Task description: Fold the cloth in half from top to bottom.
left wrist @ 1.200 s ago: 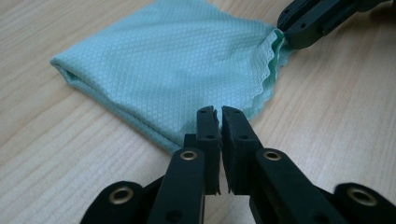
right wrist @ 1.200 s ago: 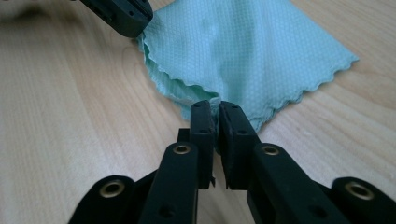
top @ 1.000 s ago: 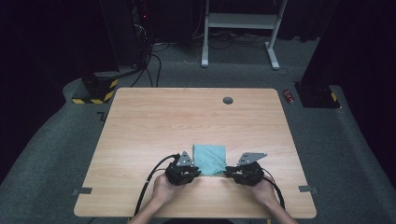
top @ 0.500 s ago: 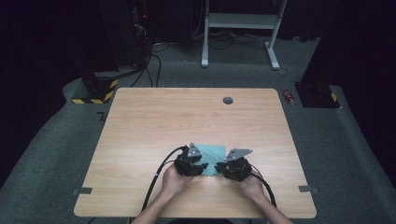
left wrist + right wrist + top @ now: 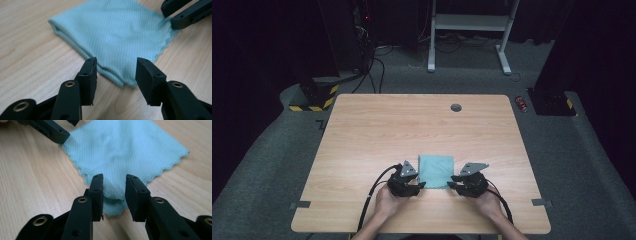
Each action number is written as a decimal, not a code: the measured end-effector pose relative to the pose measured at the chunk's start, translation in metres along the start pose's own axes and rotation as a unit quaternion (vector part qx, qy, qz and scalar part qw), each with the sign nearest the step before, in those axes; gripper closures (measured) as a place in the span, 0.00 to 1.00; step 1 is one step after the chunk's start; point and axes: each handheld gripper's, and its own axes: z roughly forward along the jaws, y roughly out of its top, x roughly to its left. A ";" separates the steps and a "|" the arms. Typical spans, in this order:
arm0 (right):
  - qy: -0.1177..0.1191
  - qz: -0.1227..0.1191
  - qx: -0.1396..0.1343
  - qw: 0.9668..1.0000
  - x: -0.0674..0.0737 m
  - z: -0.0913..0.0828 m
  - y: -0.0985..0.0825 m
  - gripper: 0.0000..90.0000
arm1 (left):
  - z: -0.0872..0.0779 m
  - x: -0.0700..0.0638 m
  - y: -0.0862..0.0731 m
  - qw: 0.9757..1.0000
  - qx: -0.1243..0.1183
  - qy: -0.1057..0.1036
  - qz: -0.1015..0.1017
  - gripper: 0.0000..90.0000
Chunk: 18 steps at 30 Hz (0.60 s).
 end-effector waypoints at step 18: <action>0.015 0.040 -0.010 0.999 -0.018 0.032 0.021 0.76 | 0.020 -0.005 0.006 1.000 -0.002 0.008 0.020 0.54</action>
